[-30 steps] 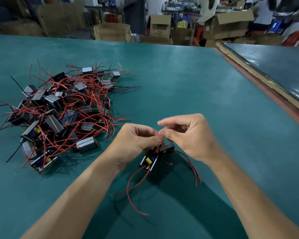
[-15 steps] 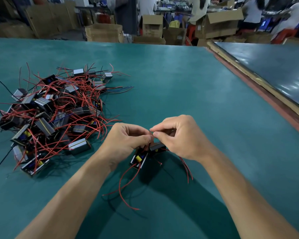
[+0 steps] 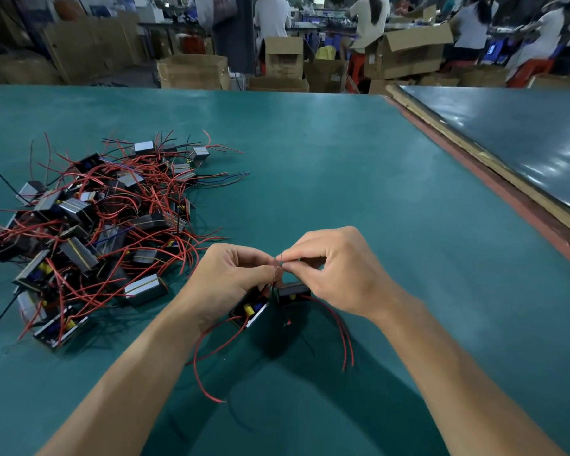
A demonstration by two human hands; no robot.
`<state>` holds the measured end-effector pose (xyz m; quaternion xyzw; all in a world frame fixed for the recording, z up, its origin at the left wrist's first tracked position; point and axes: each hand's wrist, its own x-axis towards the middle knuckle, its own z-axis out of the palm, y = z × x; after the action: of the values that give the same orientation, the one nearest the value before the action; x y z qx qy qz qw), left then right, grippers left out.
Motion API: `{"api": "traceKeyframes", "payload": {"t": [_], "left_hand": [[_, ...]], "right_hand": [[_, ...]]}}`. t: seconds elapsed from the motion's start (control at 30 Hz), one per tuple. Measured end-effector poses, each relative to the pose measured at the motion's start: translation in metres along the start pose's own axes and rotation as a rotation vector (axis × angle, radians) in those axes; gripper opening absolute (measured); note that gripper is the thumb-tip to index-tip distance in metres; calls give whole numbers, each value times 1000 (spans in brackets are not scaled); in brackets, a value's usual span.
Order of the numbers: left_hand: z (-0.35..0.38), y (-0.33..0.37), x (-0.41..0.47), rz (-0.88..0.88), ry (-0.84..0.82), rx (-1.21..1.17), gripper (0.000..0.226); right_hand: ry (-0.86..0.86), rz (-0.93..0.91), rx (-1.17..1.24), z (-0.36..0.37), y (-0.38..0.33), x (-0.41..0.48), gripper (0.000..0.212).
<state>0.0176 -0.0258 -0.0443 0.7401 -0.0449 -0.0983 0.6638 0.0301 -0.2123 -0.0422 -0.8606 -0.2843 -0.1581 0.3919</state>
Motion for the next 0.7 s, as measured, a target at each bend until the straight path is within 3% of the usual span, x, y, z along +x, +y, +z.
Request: {"api": "traceKeyframes", "payload": {"t": [0.3,0.7], "left_hand": [[3,1,-2,81,30,45,15],[5,1,-4,277,115,311,16]], "right_hand": [[-87,44,-96,-2,-4,-2,10],[-48,269,181,4,-8,0,16]]}}
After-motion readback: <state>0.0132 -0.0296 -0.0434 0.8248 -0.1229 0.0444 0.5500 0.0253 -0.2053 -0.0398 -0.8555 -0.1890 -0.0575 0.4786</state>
